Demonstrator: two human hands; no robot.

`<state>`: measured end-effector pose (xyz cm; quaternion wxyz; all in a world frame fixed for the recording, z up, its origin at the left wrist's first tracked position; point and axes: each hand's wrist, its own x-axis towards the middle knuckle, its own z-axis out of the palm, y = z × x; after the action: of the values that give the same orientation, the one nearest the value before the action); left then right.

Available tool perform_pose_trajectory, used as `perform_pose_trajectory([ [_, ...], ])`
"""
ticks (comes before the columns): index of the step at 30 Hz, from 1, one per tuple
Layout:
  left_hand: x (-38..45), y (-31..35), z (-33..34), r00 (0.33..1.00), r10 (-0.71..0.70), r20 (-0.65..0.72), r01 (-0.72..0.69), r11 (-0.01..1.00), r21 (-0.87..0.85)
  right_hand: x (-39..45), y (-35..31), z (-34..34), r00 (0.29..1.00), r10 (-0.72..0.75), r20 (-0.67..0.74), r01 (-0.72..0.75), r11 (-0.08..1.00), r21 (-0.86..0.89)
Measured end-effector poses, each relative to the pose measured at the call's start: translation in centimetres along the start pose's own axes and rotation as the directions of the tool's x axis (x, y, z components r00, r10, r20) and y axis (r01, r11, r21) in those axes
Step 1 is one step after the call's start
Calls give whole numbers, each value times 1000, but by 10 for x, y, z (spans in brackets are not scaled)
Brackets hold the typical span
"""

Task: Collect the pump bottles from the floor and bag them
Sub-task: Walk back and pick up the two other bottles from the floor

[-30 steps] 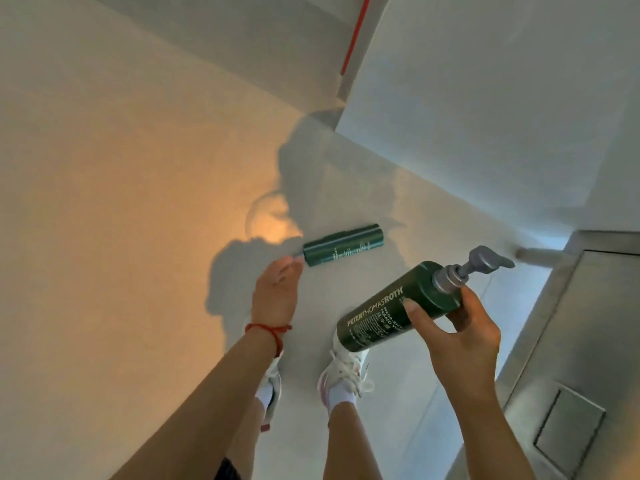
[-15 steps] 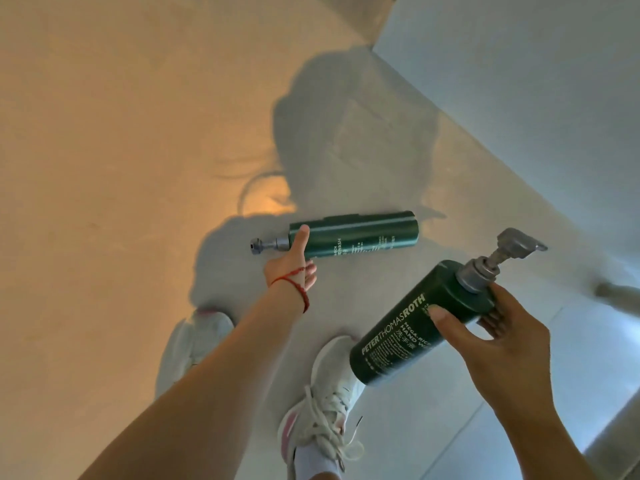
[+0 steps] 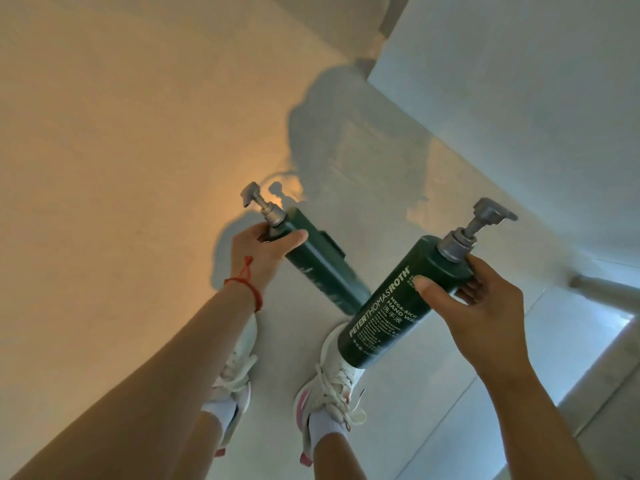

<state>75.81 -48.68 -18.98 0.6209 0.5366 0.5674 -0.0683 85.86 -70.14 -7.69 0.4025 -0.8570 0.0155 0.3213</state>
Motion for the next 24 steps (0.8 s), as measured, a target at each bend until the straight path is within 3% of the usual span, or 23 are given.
perform_pose_trajectory([
  [3, -41, 54, -38, 986, 98, 134, -114, 986, 119, -21, -45, -15, 1000, -10, 19, 8, 997, 74],
  [7, -102, 131, -86, 945, 109, 307, -147, 984, 103, -54, -111, -38, 995, -55, 79, 43, 988, 150],
  [11, -167, 201, -125, 888, 217, 406, -267, 961, 70, -90, -177, -62, 976, -109, 186, 74, 979, 189],
  [17, -263, 289, -185, 856, 296, 424, -303, 951, -53, -148, -293, -96, 940, -216, 264, 143, 952, 272],
  [24, -355, 350, -252, 899, 341, 274, -271, 926, -264, -204, -415, -106, 924, -295, 241, 208, 920, 331],
])
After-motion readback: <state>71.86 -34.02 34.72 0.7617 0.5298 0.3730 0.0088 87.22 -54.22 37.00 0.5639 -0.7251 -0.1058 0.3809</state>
